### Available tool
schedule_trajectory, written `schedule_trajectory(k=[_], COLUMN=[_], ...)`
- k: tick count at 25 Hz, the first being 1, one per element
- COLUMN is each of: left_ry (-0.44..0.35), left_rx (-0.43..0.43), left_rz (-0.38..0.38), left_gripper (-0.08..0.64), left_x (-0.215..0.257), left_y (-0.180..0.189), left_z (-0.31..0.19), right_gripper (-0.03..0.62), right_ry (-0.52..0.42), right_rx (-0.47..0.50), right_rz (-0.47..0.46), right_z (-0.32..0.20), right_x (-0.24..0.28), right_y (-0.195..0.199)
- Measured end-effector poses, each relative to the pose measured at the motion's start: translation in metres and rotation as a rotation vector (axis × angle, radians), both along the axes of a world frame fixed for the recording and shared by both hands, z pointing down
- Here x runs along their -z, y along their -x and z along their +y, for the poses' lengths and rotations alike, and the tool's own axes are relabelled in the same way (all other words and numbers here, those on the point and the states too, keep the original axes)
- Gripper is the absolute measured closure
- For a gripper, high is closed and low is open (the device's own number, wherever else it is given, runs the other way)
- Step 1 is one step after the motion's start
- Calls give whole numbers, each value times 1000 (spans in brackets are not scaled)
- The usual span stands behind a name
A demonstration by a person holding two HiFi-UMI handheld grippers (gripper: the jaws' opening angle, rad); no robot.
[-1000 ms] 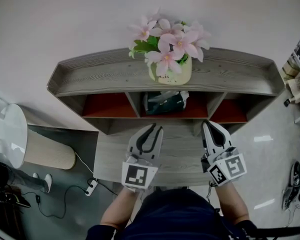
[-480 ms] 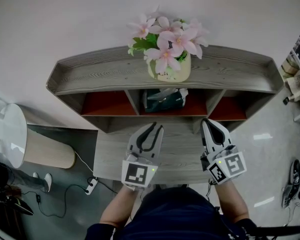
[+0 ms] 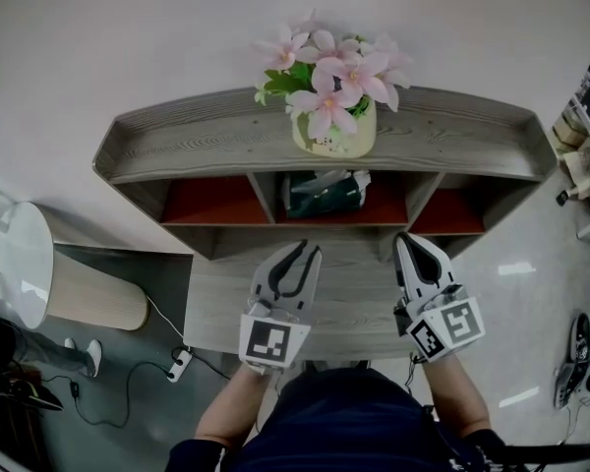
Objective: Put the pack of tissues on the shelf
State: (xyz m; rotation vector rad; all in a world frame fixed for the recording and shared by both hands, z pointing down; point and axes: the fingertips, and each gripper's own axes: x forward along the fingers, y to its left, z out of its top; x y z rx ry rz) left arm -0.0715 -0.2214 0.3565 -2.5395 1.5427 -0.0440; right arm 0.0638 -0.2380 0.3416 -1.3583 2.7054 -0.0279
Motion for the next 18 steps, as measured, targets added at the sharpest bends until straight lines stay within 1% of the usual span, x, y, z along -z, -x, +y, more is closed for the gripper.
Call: schedule_trajectory(k=[5,8,11,18], left_ry=[-8,27,20,16], left_rx=[-5,-8,-2,-6], left_rz=[-9,-8,8,1], left_gripper=[482,482,482,482], left_x=[2,-5,-4,-6], left_y=[-1,-1,-1,-3], left_z=[2,5,5,5], right_gripper=[588,588,588,588], right_ry=[-2,6,8,2], right_rx=[3,2,1,2], right_rz=[-1,-1,-1,-5], right_z=[2,5,6,7], right_x=[1,-1,-1,-1], right_y=[1,0,-1,-3])
